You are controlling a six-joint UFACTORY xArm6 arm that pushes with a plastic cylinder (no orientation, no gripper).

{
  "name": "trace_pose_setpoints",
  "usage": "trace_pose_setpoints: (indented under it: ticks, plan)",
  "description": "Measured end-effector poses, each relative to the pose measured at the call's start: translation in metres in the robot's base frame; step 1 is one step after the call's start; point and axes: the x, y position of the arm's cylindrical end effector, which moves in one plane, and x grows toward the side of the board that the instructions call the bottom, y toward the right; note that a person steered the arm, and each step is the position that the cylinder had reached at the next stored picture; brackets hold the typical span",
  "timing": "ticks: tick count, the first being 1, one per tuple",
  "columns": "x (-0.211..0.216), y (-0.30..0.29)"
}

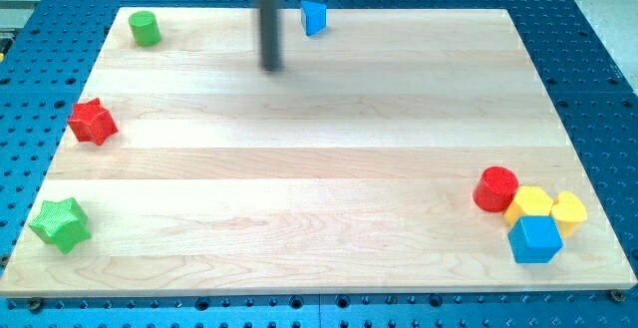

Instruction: Place the arm to the top center of the board

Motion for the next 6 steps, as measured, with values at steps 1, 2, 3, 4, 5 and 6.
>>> trace_pose_setpoints:
  ticks: [1,2,3,4,5,6]
  plan:
    - [-0.067,-0.013]
    - [-0.099,0.013]
    - [-0.105,0.037]
    - [-0.105,0.064]
    - [-0.105,0.078]
    - [-0.105,0.078]
